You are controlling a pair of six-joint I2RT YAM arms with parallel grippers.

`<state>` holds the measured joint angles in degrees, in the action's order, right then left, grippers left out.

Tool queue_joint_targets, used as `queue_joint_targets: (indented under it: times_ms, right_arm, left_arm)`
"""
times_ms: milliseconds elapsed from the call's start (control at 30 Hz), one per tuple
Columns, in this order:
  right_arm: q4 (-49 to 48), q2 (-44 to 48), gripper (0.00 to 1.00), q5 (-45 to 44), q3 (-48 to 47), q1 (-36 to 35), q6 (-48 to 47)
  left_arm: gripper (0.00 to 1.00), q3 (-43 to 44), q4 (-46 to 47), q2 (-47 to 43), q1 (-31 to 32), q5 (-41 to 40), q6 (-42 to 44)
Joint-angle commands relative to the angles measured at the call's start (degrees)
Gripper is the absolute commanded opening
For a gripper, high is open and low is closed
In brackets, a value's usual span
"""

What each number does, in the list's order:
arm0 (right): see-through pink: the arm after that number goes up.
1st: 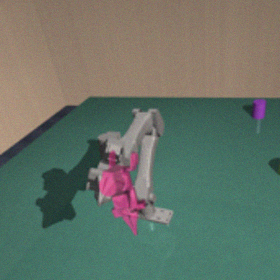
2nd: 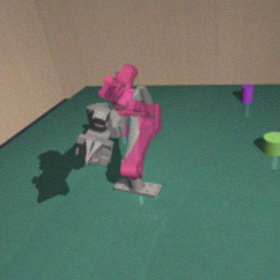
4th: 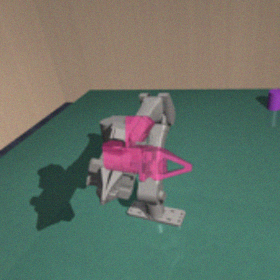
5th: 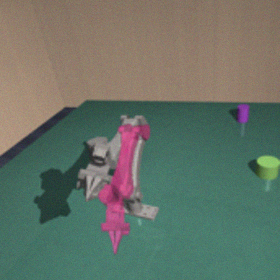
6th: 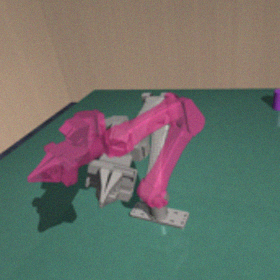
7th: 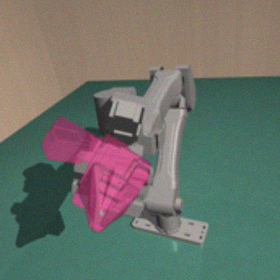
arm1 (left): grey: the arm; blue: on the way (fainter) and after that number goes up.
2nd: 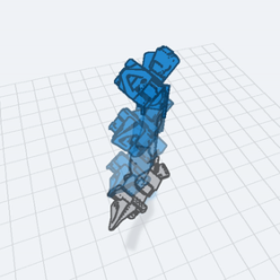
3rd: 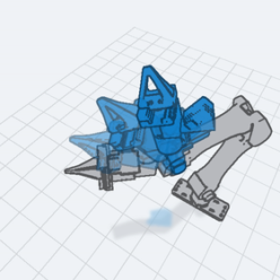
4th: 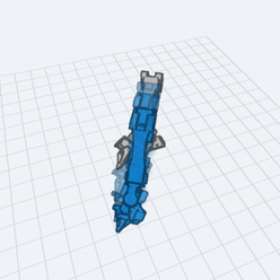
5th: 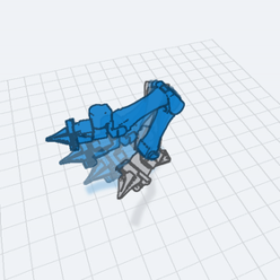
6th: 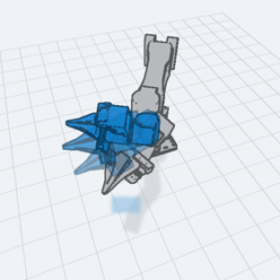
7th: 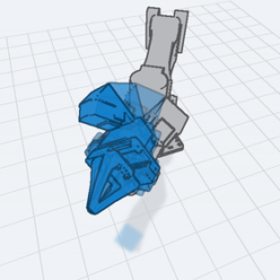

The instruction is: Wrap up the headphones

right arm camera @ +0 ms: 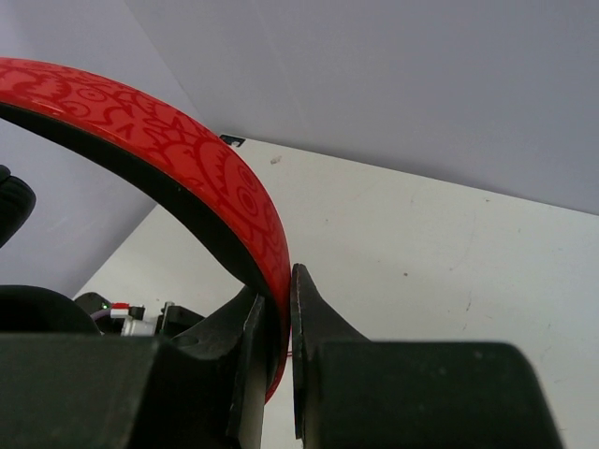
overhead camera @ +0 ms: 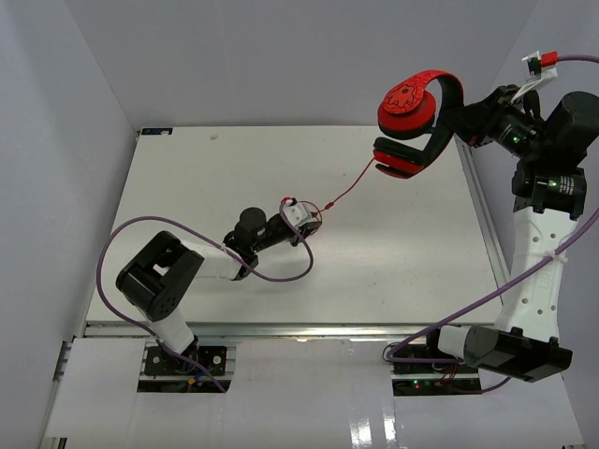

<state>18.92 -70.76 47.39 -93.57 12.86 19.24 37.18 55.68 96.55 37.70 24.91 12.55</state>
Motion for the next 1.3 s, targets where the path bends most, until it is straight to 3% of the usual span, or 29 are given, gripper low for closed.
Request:
queue_joint_targets:
  times_ms: [0, 167, 300, 433, 533, 733, 900, 1067, 1133, 1267]
  right_arm:
    - [-4.7, -0.4, 0.08, 2.7, -3.8, 1.7, 7.0]
    - [-7.2, 0.1, 0.08, 2.9, -2.5, 2.3, 9.8]
    - [-5.8, 0.8, 0.08, -0.7, -0.1, 0.0, 6.0]
    - [-0.7, 0.8, 0.08, -9.6, 0.8, -10.0, -5.0]
    - [2.9, 0.4, 0.08, -15.4, 0.8, -16.1, -15.1]
    - [10.3, 1.5, 0.08, -22.1, 3.0, -21.8, -36.5]
    - [12.7, 6.5, 0.08, -27.0, 10.8, -22.1, -47.2]
    - [15.0, 8.3, 0.08, -33.6, 17.3, -28.4, -53.4]
    - [13.1, 9.2, 0.08, -39.2, 23.1, -34.0, -53.3]
    - [8.1, 8.1, 0.08, -48.1, 27.8, -43.6, -51.1]
  left_arm:
    - [0.37, -1.1, 1.2, -2.2, -1.5, -0.3, -0.6]
    - [0.00, -0.6, -2.9, -4.5, -2.6, 1.5, -0.4]
    - [0.00, 4.3, -15.8, -7.1, -2.7, 5.3, 0.9]
    - [0.00, 9.8, -28.6, -8.2, -2.7, 9.2, 3.9]
    - [0.00, 12.0, -35.0, -8.9, -4.0, 7.2, 7.4]
    - [0.00, 19.1, -46.7, -8.8, -13.4, 11.3, 4.9]
    - [0.00, 27.7, -59.6, -5.4, -18.9, 9.8, 2.9]
    - [0.00, 45.8, -75.5, 4.3, -19.6, 3.4, -2.1]
    - [0.00, 56.8, -81.9, 10.1, -19.5, 2.2, -5.2]
    - [0.00, 70.3, -92.8, 16.9, -16.5, -3.9, -7.2]
